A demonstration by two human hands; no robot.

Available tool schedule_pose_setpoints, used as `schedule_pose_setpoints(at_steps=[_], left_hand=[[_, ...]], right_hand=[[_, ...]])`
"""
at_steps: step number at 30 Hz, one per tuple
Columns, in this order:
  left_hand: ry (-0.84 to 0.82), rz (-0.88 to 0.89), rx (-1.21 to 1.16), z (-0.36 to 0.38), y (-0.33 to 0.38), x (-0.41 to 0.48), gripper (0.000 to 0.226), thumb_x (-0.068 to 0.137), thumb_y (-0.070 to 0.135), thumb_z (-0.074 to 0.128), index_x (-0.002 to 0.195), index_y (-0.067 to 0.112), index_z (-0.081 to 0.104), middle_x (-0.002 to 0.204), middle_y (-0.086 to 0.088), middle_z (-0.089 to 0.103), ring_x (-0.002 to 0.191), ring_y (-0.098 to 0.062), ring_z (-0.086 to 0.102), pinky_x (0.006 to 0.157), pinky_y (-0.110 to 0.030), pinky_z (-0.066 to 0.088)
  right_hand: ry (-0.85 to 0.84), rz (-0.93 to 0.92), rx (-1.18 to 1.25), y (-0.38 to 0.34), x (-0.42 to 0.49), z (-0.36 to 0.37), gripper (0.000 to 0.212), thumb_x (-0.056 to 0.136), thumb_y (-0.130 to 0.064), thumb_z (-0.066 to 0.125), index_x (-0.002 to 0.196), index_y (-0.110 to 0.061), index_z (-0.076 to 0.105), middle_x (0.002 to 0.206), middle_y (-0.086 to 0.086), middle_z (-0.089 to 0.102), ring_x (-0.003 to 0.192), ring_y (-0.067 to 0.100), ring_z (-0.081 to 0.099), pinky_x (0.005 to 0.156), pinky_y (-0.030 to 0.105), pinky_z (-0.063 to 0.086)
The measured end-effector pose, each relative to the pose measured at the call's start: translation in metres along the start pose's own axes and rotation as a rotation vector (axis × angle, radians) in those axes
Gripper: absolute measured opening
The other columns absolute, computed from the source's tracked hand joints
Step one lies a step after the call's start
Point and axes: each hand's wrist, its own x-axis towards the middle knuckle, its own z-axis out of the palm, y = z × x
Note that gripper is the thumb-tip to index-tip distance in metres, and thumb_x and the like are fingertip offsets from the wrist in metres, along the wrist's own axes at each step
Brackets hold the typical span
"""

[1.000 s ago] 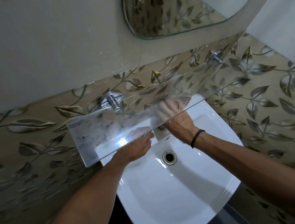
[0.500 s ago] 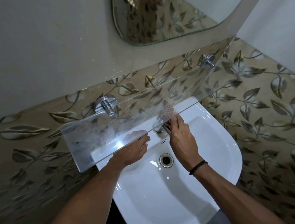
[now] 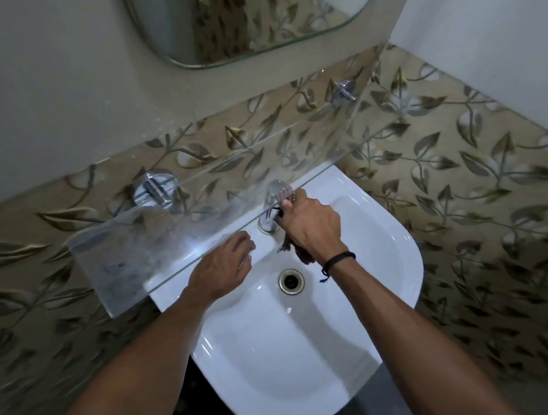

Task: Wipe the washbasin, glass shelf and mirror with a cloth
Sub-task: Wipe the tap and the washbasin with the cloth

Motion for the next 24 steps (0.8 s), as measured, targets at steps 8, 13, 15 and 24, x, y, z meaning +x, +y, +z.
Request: schedule_pose_setpoints(at_steps=[8,13,15,24], left_hand=[[-0.026,0.011,0.022,-0.005,-0.003,0.000,0.021,0.095,0.024,0.051,0.112,0.018,0.061,0.122,0.000,0.056,0.108,-0.018,0.054,0.087,-0.029,0.038],[-0.030,0.004,-0.036,-0.010,-0.001,0.000,0.018,0.095,0.020,0.056,0.112,0.019,0.060,0.122,0.003,0.054,0.106,-0.014,0.052,0.084,-0.025,0.039],[-0.030,-0.004,-0.050,-0.011,0.001,-0.001,0.017,0.095,0.020,0.057,0.112,0.019,0.060,0.122,0.005,0.054,0.106,-0.013,0.051,0.084,-0.025,0.040],[-0.025,-0.001,-0.036,-0.012,0.004,-0.001,0.016,0.094,0.019,0.056,0.110,0.020,0.060,0.118,0.006,0.054,0.101,-0.014,0.053,0.082,-0.021,0.036]], right_hand=[[-0.281,0.283,0.748,0.010,0.005,0.014,0.049,0.067,-0.061,0.049,0.071,-0.015,0.064,0.089,0.012,0.075,0.087,0.037,0.069,0.085,0.060,0.053],[-0.248,0.188,0.477,0.013,-0.017,-0.010,0.042,0.094,-0.054,0.040,0.080,-0.017,0.057,0.092,0.006,0.069,0.086,0.032,0.063,0.075,0.044,0.048],[-0.228,0.155,0.356,0.024,-0.020,-0.010,0.041,0.098,-0.053,0.038,0.083,-0.019,0.054,0.094,0.006,0.067,0.087,0.032,0.061,0.070,0.039,0.041],[0.006,0.192,0.200,0.052,-0.051,-0.020,0.029,0.104,-0.043,0.035,0.095,-0.019,0.049,0.093,0.006,0.064,0.080,0.030,0.054,0.070,0.039,0.040]])
